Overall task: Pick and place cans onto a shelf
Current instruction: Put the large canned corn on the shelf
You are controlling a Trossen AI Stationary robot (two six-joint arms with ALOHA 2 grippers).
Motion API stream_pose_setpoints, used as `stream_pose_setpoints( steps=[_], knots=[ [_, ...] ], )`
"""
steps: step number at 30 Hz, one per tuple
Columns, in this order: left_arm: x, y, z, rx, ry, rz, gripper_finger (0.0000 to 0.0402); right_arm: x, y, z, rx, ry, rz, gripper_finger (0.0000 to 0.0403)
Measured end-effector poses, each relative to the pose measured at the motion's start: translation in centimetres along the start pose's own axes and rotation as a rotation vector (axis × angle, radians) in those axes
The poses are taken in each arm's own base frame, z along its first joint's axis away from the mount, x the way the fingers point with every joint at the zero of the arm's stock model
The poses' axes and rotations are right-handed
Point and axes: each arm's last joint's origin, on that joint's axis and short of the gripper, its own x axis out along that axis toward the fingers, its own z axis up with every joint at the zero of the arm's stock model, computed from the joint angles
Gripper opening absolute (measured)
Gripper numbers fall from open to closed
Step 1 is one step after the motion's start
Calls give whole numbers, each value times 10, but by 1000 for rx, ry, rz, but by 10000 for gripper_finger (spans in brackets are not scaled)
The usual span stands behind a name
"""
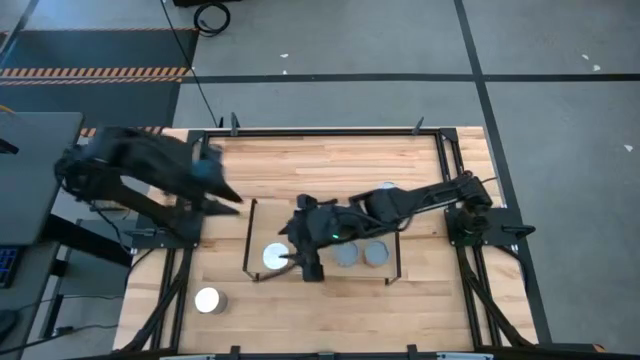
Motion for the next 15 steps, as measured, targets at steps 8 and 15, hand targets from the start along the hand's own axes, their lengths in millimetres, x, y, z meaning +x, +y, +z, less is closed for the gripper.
stream_pose_setpoints(
  steps=[8, 15],
  knots=[
    [-63, 7, -12, -123, -263, 13, 126, 41, -10, -12, 36, 30, 70, 60],
    [-73, 8, -17, -149, -288, 1, 126, 65, -13, -26, 44, 91, 91, 10]
  ],
)
